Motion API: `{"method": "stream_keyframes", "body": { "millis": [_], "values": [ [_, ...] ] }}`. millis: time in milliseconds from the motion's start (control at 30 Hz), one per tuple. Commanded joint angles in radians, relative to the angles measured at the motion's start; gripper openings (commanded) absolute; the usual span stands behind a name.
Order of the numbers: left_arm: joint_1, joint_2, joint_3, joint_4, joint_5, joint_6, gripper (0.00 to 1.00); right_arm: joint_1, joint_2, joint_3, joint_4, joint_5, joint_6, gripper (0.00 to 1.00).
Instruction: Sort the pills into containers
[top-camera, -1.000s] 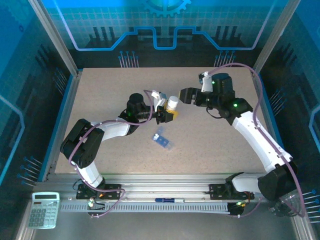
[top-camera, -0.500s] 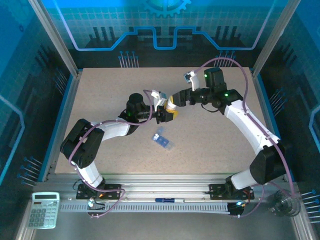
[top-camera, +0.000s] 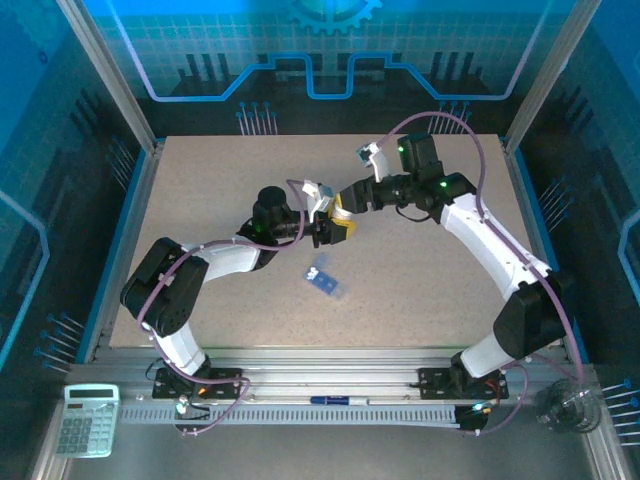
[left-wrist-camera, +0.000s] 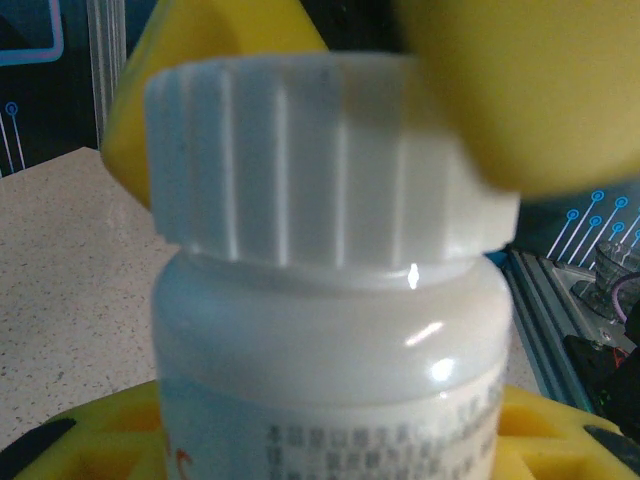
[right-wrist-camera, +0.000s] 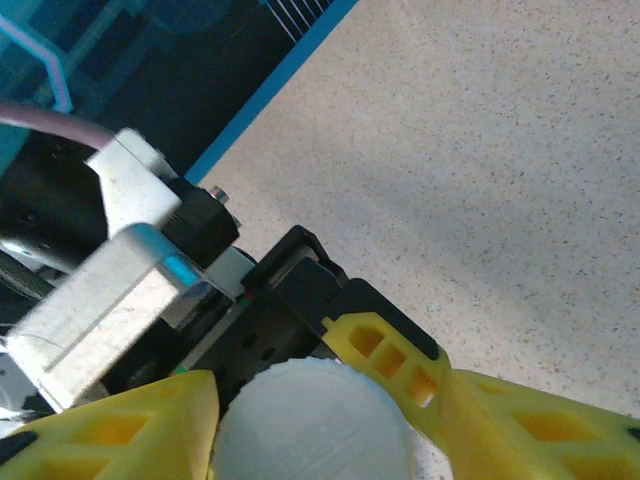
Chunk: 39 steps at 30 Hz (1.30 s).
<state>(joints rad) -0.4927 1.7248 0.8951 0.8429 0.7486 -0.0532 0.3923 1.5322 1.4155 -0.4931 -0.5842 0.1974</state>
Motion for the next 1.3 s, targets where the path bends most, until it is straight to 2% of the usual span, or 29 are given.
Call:
{"method": "stream_keyframes", "body": {
  "millis": [0,233,533,667,833,933,1167,1267],
  "values": [
    [0.004,-0.028,0.022,0.024,0.011,-0.002,0.0,0.015,0.005,0.032,-0.035,0.013,-0.016,0.51],
    [0.005,-0.024,0.022,0.03,0.007,-0.004,0.0,0.026,-0.033,-0.027,-0.004,0.111,0.089,0.31],
    [0.004,-0.016,0.021,0.045,0.006,-0.012,0.0,0.155,-0.134,-0.207,0.083,0.449,0.432,0.3],
    [0.004,-0.014,0.019,0.048,0.003,-0.01,0.0,0.197,-0.147,-0.236,0.111,0.522,0.522,0.31],
    [0.004,-0.014,0.019,0.048,0.003,-0.013,0.0,0.208,-0.146,-0.227,0.129,0.531,0.553,0.32],
    [0.004,-0.014,0.019,0.047,0.005,-0.01,0.0,0.178,-0.147,-0.192,0.116,0.486,0.518,0.41],
    [0.005,-0.013,0.021,0.042,0.006,-0.01,0.0,0.034,-0.221,-0.161,0.11,0.238,0.362,0.8],
    [0.004,-0.012,0.024,0.047,0.009,-0.015,0.0,-0.012,-0.221,-0.141,0.087,0.12,0.263,0.83]
  ]
}}
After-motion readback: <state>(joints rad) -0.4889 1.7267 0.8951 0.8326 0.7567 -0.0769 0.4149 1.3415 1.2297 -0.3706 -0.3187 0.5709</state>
